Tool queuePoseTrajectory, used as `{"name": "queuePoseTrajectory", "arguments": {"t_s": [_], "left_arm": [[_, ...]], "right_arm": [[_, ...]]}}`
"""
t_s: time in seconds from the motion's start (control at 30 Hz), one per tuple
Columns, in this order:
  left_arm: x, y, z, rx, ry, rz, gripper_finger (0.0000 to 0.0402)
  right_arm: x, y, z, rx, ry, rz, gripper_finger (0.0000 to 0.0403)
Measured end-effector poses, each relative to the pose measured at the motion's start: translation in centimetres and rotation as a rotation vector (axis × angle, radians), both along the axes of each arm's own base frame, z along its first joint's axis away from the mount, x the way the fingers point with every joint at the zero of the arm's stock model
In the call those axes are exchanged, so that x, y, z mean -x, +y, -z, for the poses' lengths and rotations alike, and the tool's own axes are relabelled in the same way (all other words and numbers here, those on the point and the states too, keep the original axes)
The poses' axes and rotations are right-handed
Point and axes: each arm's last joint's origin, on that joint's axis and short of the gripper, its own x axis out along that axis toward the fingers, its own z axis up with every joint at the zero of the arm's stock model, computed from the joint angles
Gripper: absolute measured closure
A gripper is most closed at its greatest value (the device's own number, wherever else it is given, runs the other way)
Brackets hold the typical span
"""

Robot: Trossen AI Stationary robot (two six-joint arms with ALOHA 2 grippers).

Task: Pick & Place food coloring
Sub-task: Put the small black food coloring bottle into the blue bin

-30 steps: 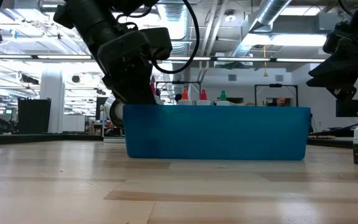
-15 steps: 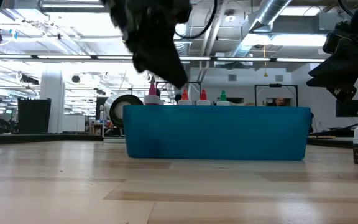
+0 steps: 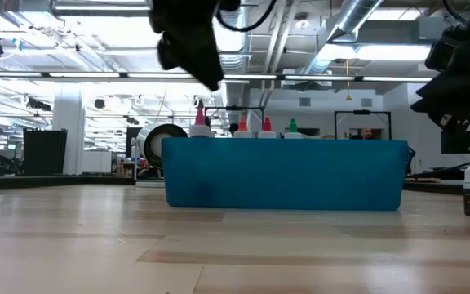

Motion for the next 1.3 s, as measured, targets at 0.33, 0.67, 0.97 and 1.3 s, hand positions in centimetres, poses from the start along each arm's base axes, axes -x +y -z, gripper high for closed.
{"name": "queuePoseTrajectory", "arguments": {"t_s": [0.33, 0.67, 0.97, 1.3], "left_arm": [[1.9, -0.8, 0.8, 0.024, 0.177, -0.068, 0.0280], [2.5, -0.9, 1.4, 0.093, 0.136, -0.208, 0.0280], [4.7, -0.5, 1.1, 0.171, -0.005, -0.261, 0.0280], [9.6, -0.3, 3.9, 0.449, -0.366, -0.303, 0.0280]], "right_arm": [[0.1, 0.5, 0.0, -0.096, 0.022, -0.131, 0.0310], [0.0, 1.2, -0.7, -0.130, -0.044, -0.216, 0.0310], [0.4, 2.1, -0.9, -0.183, -0.049, -0.303, 0.0310], [0.6, 2.7, -1.3, -0.190, -0.091, -0.328, 0.0310]]}}
